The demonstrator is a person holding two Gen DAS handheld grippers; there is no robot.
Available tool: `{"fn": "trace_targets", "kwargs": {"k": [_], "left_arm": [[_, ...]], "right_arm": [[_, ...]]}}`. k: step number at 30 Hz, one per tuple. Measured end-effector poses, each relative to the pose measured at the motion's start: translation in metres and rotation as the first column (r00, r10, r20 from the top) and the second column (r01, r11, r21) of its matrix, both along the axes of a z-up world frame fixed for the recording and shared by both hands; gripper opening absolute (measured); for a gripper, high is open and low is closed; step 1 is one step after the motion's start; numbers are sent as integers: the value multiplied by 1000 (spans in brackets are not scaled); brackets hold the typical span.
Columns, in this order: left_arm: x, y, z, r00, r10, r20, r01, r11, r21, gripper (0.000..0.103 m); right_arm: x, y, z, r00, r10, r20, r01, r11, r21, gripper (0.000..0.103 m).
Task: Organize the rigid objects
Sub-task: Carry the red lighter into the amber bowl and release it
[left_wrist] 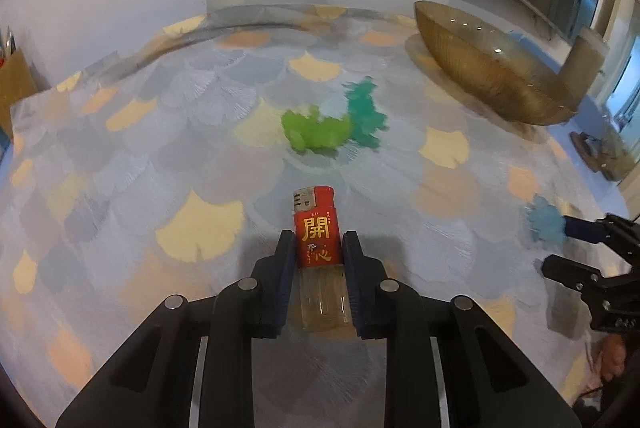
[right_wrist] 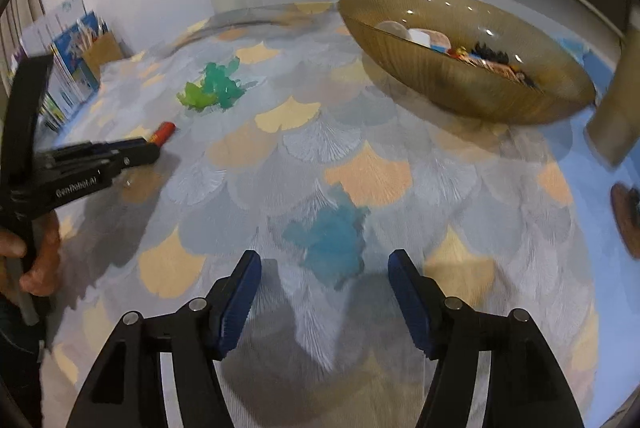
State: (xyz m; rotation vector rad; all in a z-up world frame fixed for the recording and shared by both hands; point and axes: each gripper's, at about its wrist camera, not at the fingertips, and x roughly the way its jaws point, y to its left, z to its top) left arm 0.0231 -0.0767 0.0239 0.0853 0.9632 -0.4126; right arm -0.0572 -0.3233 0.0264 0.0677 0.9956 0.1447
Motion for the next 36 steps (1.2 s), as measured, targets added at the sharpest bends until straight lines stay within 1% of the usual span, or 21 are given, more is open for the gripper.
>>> {"fn": "trace_targets", "kwargs": {"k": [2,4,5,6,7,8,10,12,15,18,20,21,23,24,26,29,32,33,34,35,36], "left_arm": [[-7,0,0,1000,1,-3,-1,1000,-13,21],[-13,-1,1,1000,-1,-7,1,1000,-27,21],[-17,-2,2,1000,-6,-7,6,999,-32,21],[-18,-3,3,1000,-7,-3,7,999,-31,21],[-21,-4,4,1000,-8,3,9,999,-31,21],[-23,-4,6,1000,-13,6,13,999,-35,21],[-26,-6,11,1000,-20,19,21,999,-39,21],[-27,-11,19,999,-31,40,33,999,-41,21],[-24,-21,36,996,-47,78,51,997,-49,21],[-13,-38,65,988,-73,134,84,993,-80,21],[-1,-56,85,980,-91,175,108,990,-90,21],[8,-68,96,976,-100,193,121,988,-96,21],[24,-92,110,970,-117,214,142,984,-108,21],[34,-106,116,967,-125,224,153,982,-112,21],[50,-129,121,964,-138,229,167,980,-110,21],[67,-161,116,962,-178,207,206,970,-127,21],[74,-184,103,962,-207,178,233,963,-134,21],[75,-190,99,961,-215,172,239,962,-132,21],[74,-192,96,959,-230,166,254,957,-142,27],[74,-193,94,957,-247,151,270,950,-156,39],[74,-191,91,963,-237,128,255,955,-152,65]], "right_arm": [[-1,-2,1,1000,2,-7,-1,1000,11,64],[1,3,1,1000,8,-12,-8,1000,-11,64],[3,7,1,1000,9,-12,-9,1000,-27,61],[4,11,-1,1000,0,-11,-1,998,-57,47],[5,19,-1,1000,-6,3,6,993,-116,38],[4,22,0,1000,7,13,-6,992,-123,29],[1,29,3,999,33,26,-30,993,-118,29],[-2,33,7,998,50,44,-44,990,-137,29],[-2,22,32,994,44,98,-32,993,-118,29],[3,-4,66,985,-4,174,25,993,-117,29],[14,-31,89,972,-68,225,96,989,-116,29],[24,-52,100,963,-120,240,149,983,-105,29],[39,-82,109,951,-202,235,222,973,-63,29],[50,-103,112,943,-251,219,260,965,-15,29],[65,-128,114,934,-299,196,297,954,45,29],[80,-145,112,926,-332,178,326,943,65,29],[91,-152,105,924,-351,150,343,936,77,30],[97,-156,101,928,-347,133,337,937,90,36],[100,-158,99,932,-343,120,332,938,100,44],[103,-161,96,935,-340,96,329,937,114,62],[102,-163,95,933,-347,94,336,934,119,64]]}}
